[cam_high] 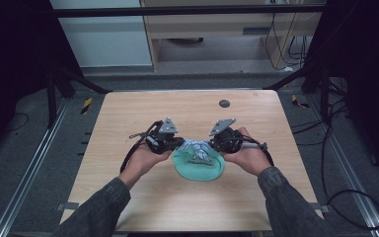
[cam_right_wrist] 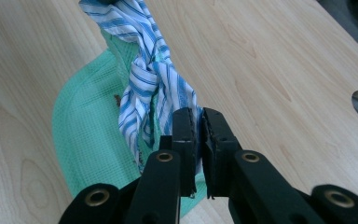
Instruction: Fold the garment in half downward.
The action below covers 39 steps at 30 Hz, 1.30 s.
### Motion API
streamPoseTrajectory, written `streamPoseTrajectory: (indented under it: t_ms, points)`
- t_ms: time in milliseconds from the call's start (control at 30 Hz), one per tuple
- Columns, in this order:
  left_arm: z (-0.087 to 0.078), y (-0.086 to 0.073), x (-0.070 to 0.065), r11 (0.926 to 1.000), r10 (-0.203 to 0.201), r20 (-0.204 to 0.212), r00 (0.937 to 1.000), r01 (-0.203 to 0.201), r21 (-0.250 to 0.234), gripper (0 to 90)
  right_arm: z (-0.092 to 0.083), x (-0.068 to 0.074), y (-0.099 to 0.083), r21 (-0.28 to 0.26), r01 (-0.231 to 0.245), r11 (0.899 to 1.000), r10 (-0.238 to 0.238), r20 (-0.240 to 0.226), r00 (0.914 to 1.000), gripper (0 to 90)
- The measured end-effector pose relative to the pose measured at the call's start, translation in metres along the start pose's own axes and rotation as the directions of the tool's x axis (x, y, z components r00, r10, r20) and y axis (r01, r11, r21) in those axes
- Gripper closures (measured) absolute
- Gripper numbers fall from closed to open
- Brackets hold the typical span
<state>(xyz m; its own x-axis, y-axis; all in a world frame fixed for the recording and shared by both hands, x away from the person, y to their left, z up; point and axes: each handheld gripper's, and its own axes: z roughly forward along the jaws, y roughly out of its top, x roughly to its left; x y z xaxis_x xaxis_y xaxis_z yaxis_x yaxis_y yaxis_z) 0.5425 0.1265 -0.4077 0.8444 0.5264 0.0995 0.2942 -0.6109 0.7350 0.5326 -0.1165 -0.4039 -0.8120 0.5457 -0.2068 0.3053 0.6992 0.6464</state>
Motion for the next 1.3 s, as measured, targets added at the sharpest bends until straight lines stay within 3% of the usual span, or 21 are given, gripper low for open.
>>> streamPoseTrajectory:
  t_ms: [233, 767, 1300]
  points:
    - [0.000, -0.005, -0.005, 0.9997, -0.007, -0.001, 1.0000, 0.007, -0.023, 86.5, -0.002, 0.005, -0.004, -0.013, 0.007, 1.000, -0.007, 0.007, 1.0000, 84.2]
    - [0.003, -0.020, -0.017, 1.0000, 0.002, 0.018, 0.9998, -0.002, -0.005, 86.4, 0.003, 0.019, -0.018, 0.004, 0.018, 1.000, -0.018, -0.008, 0.9998, 83.8]
    - [0.007, -0.026, -0.024, 1.0000, -0.002, 0.020, 0.9998, 0.002, -0.009, 86.5, 0.004, 0.022, -0.022, 0.020, 0.043, 0.999, -0.042, -0.008, 0.9991, 83.8]
